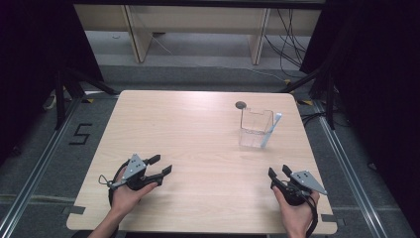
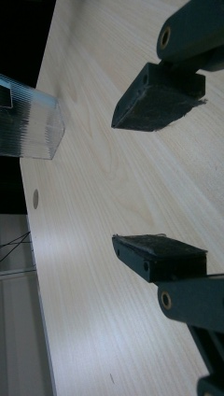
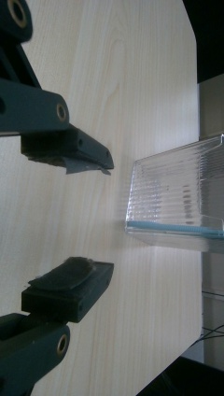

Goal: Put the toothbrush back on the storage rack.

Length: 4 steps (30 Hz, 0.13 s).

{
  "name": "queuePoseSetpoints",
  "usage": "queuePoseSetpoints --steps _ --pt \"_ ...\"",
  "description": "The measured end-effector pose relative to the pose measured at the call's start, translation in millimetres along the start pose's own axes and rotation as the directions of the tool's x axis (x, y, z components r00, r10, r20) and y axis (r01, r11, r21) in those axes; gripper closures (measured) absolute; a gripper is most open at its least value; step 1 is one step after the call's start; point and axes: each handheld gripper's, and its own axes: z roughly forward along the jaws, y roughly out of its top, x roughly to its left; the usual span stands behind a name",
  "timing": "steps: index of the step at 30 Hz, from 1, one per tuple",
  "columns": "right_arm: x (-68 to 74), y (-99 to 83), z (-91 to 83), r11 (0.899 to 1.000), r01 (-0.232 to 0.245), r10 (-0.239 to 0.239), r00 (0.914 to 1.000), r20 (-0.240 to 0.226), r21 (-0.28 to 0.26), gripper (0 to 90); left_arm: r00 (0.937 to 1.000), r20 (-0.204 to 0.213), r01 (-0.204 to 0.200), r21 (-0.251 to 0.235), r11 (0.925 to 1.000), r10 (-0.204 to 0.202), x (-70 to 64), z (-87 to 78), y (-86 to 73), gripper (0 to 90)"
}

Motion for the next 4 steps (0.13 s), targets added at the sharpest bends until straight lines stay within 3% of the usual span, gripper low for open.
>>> queuePoseSetpoints --steps 2,3,4 --pt "0.3 -0.3 -2.0 1.0 -0.013 0.013 0.9999 -0.003 0.011 44.3 1.0 0.0 0.0 0.002 1.0 0.0 0.6 -0.2 0.0 36.3" --pt "0.3 -0.4 -1.8 1.0 -0.023 0.023 0.9994 -0.026 0.001 44.3 1.0 0.002 0.0 -0.001 1.0 0.0 0.9 0.0 -0.1 36.2" --pt "1.1 0.2 -2.4 1.0 -0.024 0.024 0.9997 -0.005 0.009 44.3 1.0 0.002 0.0 -0.001 1.0 0.0 0.9 0.0 -0.1 36.2"
